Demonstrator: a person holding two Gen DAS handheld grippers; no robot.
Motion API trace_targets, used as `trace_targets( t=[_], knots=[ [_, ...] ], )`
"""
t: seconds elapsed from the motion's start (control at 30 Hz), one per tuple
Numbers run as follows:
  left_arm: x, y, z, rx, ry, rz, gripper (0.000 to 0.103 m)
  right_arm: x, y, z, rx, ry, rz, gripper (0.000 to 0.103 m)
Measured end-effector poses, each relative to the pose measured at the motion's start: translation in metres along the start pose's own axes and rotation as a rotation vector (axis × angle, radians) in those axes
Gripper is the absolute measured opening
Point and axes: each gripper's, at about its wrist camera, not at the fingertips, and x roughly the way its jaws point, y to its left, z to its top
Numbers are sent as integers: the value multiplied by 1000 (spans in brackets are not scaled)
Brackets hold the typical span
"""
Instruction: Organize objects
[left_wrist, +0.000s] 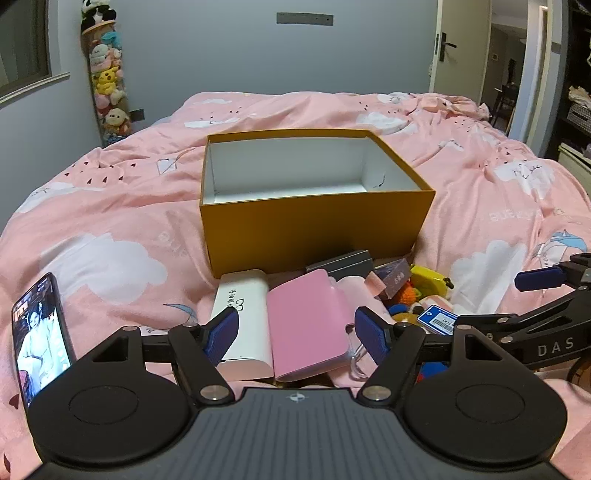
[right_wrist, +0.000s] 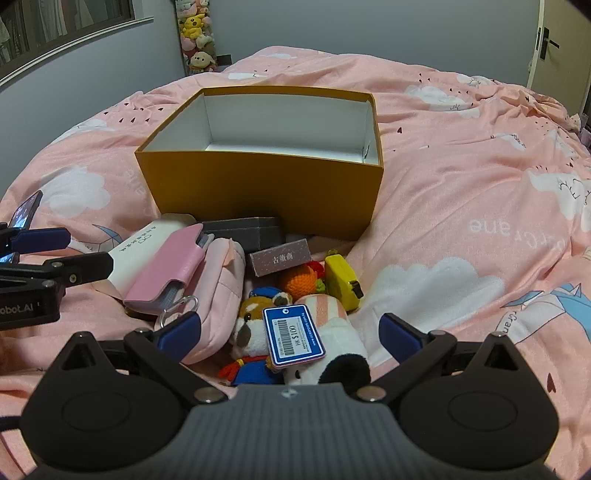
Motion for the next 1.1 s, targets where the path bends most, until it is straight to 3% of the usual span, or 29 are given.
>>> trace_targets(
  t=[1.1],
  knots=[
    [3,2,-1,-5,13,14,84,1,-2,-1,-1,7,6,102]
  ],
)
